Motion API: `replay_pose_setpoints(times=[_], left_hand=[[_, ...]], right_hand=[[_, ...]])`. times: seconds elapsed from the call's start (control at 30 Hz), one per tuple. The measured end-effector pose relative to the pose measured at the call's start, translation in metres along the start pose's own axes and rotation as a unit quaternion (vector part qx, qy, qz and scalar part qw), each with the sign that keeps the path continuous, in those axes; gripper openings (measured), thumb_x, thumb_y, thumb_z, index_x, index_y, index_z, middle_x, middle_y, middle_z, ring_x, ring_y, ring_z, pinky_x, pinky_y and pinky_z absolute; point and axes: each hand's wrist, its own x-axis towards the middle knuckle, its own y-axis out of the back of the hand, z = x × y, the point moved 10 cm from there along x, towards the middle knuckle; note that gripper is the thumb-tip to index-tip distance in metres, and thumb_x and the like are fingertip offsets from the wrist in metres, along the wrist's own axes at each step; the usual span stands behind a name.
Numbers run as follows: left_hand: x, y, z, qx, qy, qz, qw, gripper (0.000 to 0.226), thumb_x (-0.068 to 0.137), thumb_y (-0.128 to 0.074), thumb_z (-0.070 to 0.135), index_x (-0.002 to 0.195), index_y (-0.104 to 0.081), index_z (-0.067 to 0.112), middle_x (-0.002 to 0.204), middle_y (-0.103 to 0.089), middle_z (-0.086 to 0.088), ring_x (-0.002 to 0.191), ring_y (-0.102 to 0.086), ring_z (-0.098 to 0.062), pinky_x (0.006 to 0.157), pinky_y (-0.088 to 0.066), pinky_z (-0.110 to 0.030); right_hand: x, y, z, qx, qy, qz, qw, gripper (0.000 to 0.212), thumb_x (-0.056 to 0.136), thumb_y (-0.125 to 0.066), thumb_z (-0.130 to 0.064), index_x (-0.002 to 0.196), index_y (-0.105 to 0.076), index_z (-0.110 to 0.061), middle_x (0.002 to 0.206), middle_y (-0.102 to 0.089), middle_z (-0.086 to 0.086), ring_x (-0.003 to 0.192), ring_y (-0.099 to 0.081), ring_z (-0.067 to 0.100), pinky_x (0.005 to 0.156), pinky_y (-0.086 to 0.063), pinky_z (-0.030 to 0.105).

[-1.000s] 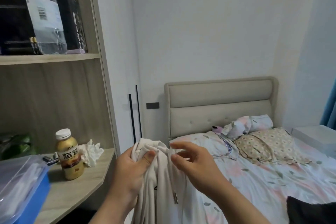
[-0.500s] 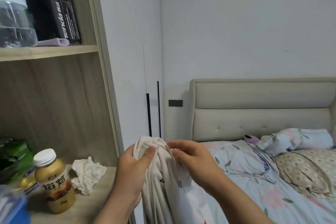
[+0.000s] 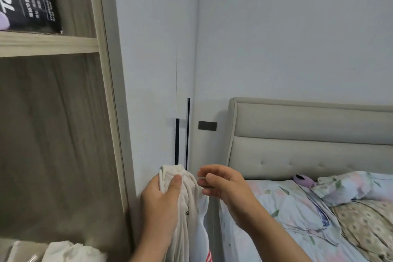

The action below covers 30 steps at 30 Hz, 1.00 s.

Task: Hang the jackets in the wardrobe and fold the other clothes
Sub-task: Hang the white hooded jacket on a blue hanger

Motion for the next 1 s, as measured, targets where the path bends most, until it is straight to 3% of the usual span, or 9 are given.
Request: replay_pose_setpoints(times=[0.13,0.3,0.5,0.63,0.73,0.8,0.87,0.93,1.0], left_hand=[[0.030,-0.008,-0.005,0.054,-0.013,0.032,0.998,0.014,0.090,-0.067,0.027,0.077,-0.068,0.022,0.068,-0.068,0.007,0.064,-0.063,-0.005,0.056,-0.041,-0.025],[0.067,-0.029,-0.024,0.033,-0.008,0.056,0.998,0.008,0.089,-0.068,0.018,0.084,-0.071,0.023,0.077,-0.072,0.017,0.073,-0.065,0.004,0.063,-0.043,-0.018],[0.122,-0.061,-0.053,0.072,0.022,0.119,0.990,0.014,0.089,-0.067,0.023,0.102,-0.072,0.019,0.097,-0.072,0.003,0.095,-0.066,-0.018,0.082,-0.048,-0.033],[0.150,-0.081,-0.060,0.070,0.013,0.158,0.985,0.007,0.089,-0.068,0.020,0.094,-0.072,0.025,0.086,-0.073,0.012,0.089,-0.066,-0.008,0.074,-0.047,-0.028],[0.162,-0.091,-0.060,0.073,0.005,0.174,0.982,0.010,0.090,-0.068,0.018,0.094,-0.073,0.025,0.089,-0.074,0.013,0.092,-0.067,-0.005,0.081,-0.050,-0.030],[0.168,-0.097,-0.061,0.083,-0.002,0.179,0.980,0.014,0.090,-0.068,0.016,0.092,-0.072,0.029,0.090,-0.074,0.019,0.090,-0.066,0.005,0.081,-0.049,-0.026],[0.173,-0.099,-0.061,0.094,-0.006,0.187,0.978,0.018,0.090,-0.068,0.016,0.085,-0.071,0.033,0.088,-0.072,0.025,0.084,-0.065,0.009,0.076,-0.047,-0.024],[0.177,-0.102,-0.063,0.095,-0.005,0.192,0.977,0.017,0.090,-0.068,0.016,0.084,-0.071,0.031,0.087,-0.073,0.021,0.083,-0.066,0.006,0.076,-0.047,-0.027],[0.182,-0.105,-0.063,0.102,-0.009,0.195,0.975,0.015,0.090,-0.068,0.015,0.087,-0.072,0.029,0.090,-0.074,0.019,0.084,-0.067,0.004,0.078,-0.049,-0.029]], right_hand=[[0.050,0.001,0.006,0.015,-0.001,-0.012,1.000,0.024,0.076,-0.065,-0.024,0.095,-0.079,-0.024,0.106,-0.075,0.004,0.102,-0.070,0.021,0.088,-0.058,0.039],[0.121,0.002,0.021,0.015,-0.002,-0.041,0.999,0.027,0.075,-0.066,-0.027,0.099,-0.078,-0.023,0.107,-0.075,0.000,0.104,-0.069,0.013,0.084,-0.058,0.033],[0.227,0.001,0.050,0.001,-0.012,-0.096,0.995,0.018,0.090,-0.065,-0.017,0.103,-0.073,-0.026,0.105,-0.075,-0.008,0.101,-0.069,0.006,0.080,-0.058,0.025],[0.294,-0.008,0.064,-0.043,-0.015,-0.134,0.990,0.018,0.091,-0.063,-0.016,0.101,-0.070,-0.030,0.104,-0.072,-0.012,0.098,-0.067,0.004,0.086,-0.056,0.023],[0.331,-0.023,0.071,-0.087,-0.008,-0.162,0.983,0.037,0.093,-0.062,-0.020,0.129,-0.057,-0.027,0.128,-0.059,-0.016,0.115,-0.058,0.003,0.095,-0.046,0.022],[0.347,-0.036,0.075,-0.121,0.000,-0.181,0.976,0.046,0.093,-0.061,-0.022,0.138,-0.051,-0.024,0.133,-0.053,-0.014,0.122,-0.052,0.006,0.098,-0.040,0.023],[0.359,-0.041,0.078,-0.139,0.011,-0.176,0.974,0.038,0.093,-0.060,-0.022,0.131,-0.055,-0.021,0.123,-0.058,-0.010,0.113,-0.057,0.009,0.093,-0.043,0.018],[0.366,-0.041,0.079,-0.133,0.011,-0.166,0.977,0.019,0.093,-0.060,-0.021,0.111,-0.060,-0.021,0.096,-0.061,-0.011,0.084,-0.059,0.002,0.072,-0.043,0.010],[0.370,-0.042,0.080,-0.135,0.022,-0.176,0.975,0.003,0.092,-0.060,-0.019,0.089,-0.061,-0.019,0.072,-0.055,-0.012,0.058,-0.048,-0.002,0.062,-0.040,0.016]])
